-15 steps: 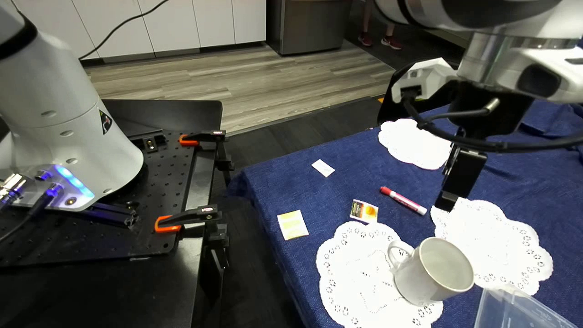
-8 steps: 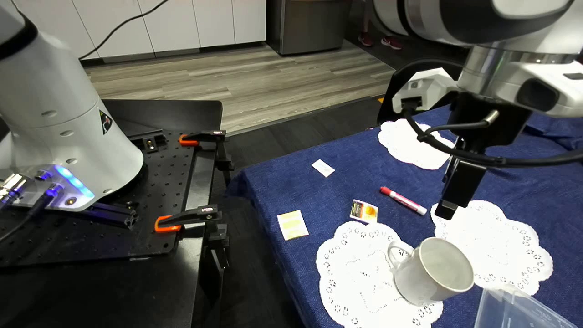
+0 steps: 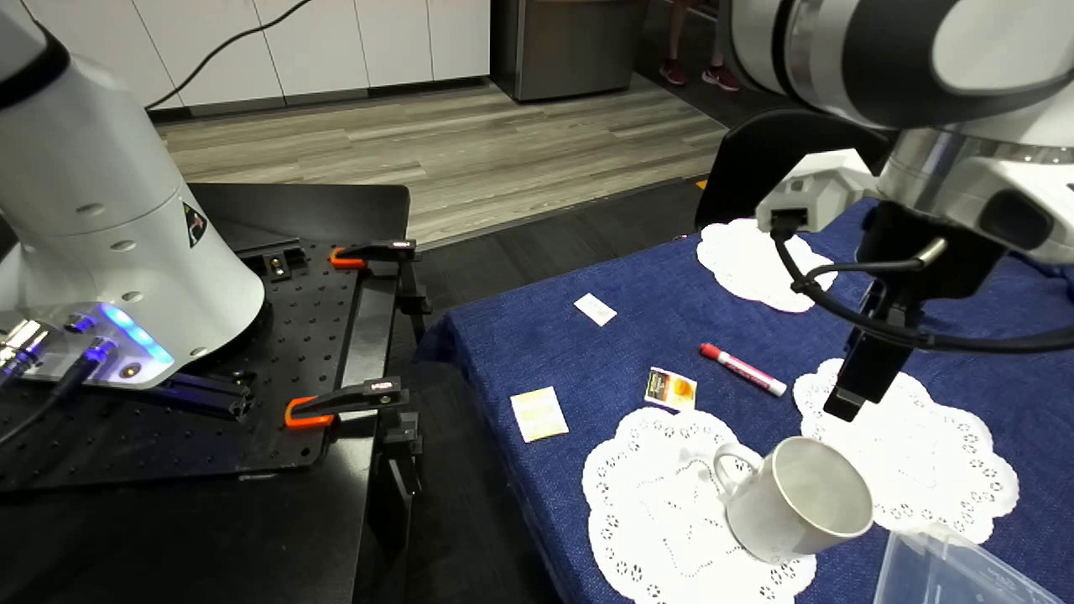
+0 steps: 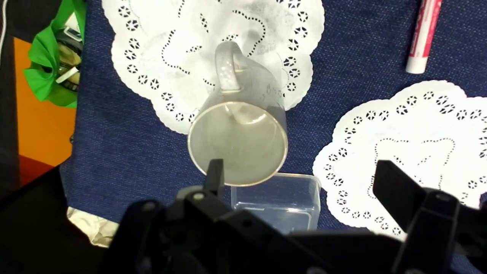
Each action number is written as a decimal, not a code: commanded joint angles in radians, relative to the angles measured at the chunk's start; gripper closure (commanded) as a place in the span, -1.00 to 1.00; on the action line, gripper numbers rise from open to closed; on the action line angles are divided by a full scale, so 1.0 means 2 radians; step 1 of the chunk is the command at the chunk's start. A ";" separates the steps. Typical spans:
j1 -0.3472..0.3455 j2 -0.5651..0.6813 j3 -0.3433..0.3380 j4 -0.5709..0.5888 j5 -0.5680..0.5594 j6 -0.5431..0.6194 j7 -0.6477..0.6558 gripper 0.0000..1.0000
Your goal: Move the white mug to the right white mat
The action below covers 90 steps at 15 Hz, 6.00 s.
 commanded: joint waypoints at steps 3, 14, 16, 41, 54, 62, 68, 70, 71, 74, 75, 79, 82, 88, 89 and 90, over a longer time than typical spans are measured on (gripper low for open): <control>-0.003 0.084 -0.006 0.090 0.038 -0.012 -0.016 -1.00; -0.013 0.174 -0.008 0.169 0.079 -0.034 -0.020 -1.00; -0.014 0.183 -0.009 0.178 0.081 -0.039 -0.021 -1.00; 0.008 0.146 -0.020 0.149 0.075 -0.037 -0.012 0.95; 0.033 0.176 -0.013 0.248 0.060 -0.044 -0.064 0.95; 0.034 0.234 -0.004 0.343 0.069 -0.065 -0.079 0.95; 0.024 0.274 0.006 0.392 0.075 -0.076 -0.095 0.95; 0.022 0.286 0.006 0.406 0.076 -0.082 -0.100 0.95; 0.021 0.291 0.006 0.411 0.076 -0.086 -0.103 0.95; 0.018 0.304 0.007 0.429 0.076 -0.098 -0.103 0.95; 0.018 0.308 0.007 0.434 0.076 -0.102 -0.103 0.95; 0.016 0.323 0.006 0.454 0.075 -0.117 -0.101 0.62; 0.015 0.328 0.005 0.466 0.074 -0.127 -0.098 0.03; 0.025 0.300 -0.004 0.434 0.065 -0.109 -0.091 -0.75; 0.027 0.291 -0.005 0.421 0.064 -0.103 -0.093 -0.87; 0.029 0.281 -0.008 0.410 0.062 -0.099 -0.090 -1.00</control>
